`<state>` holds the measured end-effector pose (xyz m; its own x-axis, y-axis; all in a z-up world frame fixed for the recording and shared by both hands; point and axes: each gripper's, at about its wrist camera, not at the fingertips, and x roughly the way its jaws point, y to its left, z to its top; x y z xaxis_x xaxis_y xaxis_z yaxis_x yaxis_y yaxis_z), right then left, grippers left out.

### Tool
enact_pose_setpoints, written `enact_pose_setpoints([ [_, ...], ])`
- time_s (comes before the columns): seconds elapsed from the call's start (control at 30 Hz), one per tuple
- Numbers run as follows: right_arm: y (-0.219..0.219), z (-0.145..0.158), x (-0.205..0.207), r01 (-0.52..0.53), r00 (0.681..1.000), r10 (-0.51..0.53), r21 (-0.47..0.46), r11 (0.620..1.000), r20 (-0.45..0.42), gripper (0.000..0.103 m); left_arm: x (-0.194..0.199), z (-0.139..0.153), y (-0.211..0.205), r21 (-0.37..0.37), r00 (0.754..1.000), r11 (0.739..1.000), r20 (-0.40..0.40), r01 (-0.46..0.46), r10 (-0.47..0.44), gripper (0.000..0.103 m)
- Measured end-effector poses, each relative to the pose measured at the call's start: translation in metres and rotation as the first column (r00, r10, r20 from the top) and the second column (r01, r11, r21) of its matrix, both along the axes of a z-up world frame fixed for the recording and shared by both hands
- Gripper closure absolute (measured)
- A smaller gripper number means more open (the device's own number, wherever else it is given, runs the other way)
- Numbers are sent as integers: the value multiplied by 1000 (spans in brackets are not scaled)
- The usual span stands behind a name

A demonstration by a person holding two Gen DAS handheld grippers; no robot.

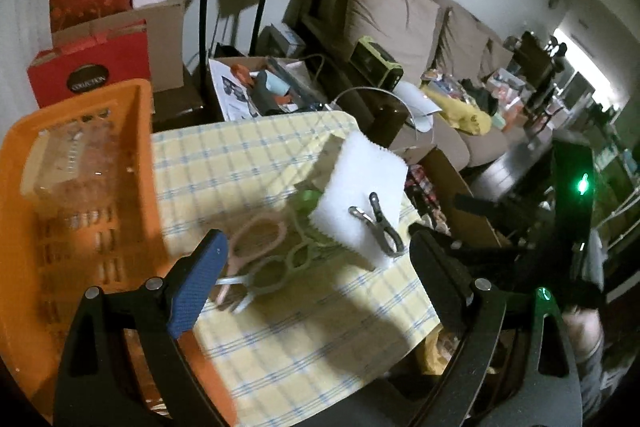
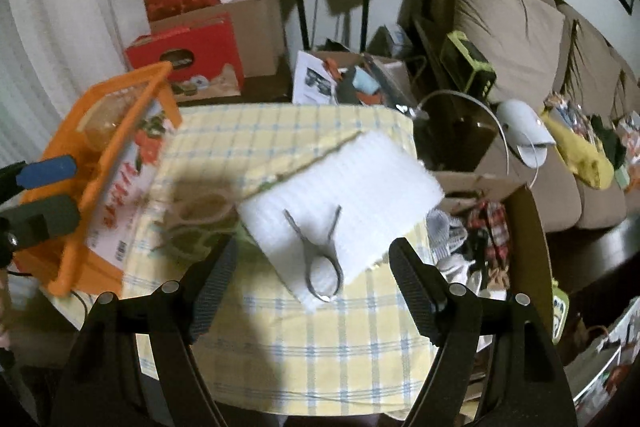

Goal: Organize objects
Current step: 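Move the right tool back to the white foam mesh sheet, then grasp the white foam mesh sheet with the right gripper and lift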

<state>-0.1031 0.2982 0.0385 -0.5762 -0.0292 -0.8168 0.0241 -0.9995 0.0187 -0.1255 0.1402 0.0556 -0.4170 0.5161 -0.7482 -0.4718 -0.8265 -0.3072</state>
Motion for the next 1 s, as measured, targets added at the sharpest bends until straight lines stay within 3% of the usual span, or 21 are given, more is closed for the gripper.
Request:
enact_pose_setpoints([
  [0.5, 9, -59, -22, -5, 999, 8, -50, 999, 46, 42, -41, -40, 59, -88, 995, 996, 96, -27, 36, 12],
  [0.77, 17, -76, -30, -9, 997, 15, -81, 997, 76, 74, -58, -63, 67, -100, 987, 994, 148, -46, 60, 12],
  [1.0, 21, -68, -19, -25, 997, 35, -148, 989, 69, 77, -70, -76, 76, -109, 982, 993, 177, -53, 72, 12],
])
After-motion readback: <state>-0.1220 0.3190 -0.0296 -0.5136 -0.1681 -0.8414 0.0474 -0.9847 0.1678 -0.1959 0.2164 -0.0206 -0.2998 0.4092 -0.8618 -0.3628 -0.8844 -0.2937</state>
